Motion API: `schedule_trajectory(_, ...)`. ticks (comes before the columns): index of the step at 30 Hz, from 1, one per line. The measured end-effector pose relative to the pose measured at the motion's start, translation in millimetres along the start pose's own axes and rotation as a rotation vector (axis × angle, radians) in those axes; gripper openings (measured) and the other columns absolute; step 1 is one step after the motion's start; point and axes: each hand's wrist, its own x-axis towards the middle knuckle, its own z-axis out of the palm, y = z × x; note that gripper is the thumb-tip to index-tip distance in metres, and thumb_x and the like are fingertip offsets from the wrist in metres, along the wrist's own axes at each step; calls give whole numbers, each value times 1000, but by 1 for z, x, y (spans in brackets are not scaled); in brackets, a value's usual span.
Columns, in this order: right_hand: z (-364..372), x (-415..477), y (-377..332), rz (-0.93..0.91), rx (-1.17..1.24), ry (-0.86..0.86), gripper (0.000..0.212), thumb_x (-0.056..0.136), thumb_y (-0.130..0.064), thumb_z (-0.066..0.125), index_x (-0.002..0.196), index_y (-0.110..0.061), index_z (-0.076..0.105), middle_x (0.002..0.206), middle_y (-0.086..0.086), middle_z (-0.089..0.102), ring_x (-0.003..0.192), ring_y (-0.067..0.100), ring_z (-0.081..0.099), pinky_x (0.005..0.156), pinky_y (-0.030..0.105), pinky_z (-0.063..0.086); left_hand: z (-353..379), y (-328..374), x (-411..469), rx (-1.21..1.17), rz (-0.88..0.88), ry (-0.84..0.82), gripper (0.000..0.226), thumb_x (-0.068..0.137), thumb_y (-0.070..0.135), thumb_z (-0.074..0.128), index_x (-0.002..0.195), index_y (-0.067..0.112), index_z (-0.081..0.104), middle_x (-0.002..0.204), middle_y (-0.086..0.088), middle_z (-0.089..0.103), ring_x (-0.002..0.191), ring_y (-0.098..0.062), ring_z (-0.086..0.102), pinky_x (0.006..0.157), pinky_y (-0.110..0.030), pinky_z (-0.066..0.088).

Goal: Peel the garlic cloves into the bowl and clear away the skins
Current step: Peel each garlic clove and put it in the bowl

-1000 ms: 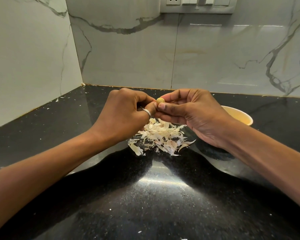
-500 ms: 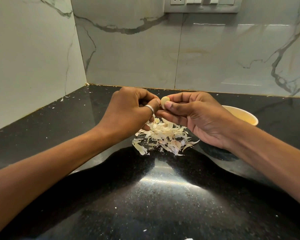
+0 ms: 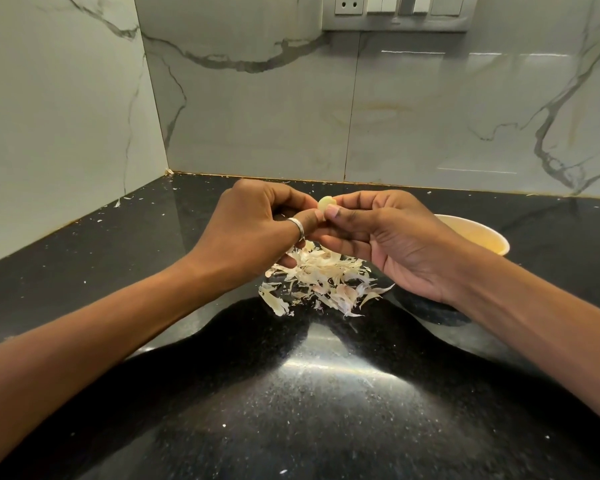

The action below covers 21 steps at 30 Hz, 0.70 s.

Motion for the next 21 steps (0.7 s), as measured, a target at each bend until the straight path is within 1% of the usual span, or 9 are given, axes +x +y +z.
schedule_trajectory(3,-1,1,0,16,-14,12,21,93,0,66,113,7,65,107,26,75,96,30,76,73,25,63,0,-2,0,127,94,16,17,91,23,74,106,17,76,77,2,74,62,-15,72,51,-29,60)
schedule_trajectory(7,-1,0,1,8,-45,33,22,91,0,69,112,7,65,104,25,76,98,32,76,81,29,64,0,-3,-2,234,185,33,18,93,21,71,110,18,77,71,11,71,57,-9,69,55,-30,59)
schedule_trajectory(9,-1,0,1,-6,-64,42,20,90,1,69,109,7,65,103,25,76,98,33,76,84,32,63,1,-2,-2,249,190,32,18,93,20,71,110,18,77,70,12,70,56,-7,67,56,-31,58)
schedule_trajectory(12,0,1,2,-27,-79,52,16,88,4,70,103,7,66,105,27,75,96,31,76,80,30,64,0,-2,-1,259,186,32,16,93,22,71,107,19,78,67,18,66,54,-4,66,56,-31,58)
schedule_trajectory(15,0,1,3,-42,-89,55,13,86,6,71,99,6,68,104,25,75,93,29,76,78,28,64,0,-2,-1,238,162,35,14,93,25,72,103,20,79,65,14,69,54,-8,67,56,-34,58)
schedule_trajectory(18,1,2,4,-53,-103,59,12,86,7,72,97,5,68,105,27,74,93,30,76,79,29,64,1,-2,-1,223,130,35,15,92,27,73,102,19,79,67,11,70,56,-10,69,56,-34,59)
schedule_trajectory(21,1,2,5,-60,-130,61,17,87,6,71,103,5,67,108,29,73,93,30,76,80,30,64,1,-3,0,233,98,26,12,93,26,72,100,19,79,67,11,71,57,-10,69,55,-34,60)
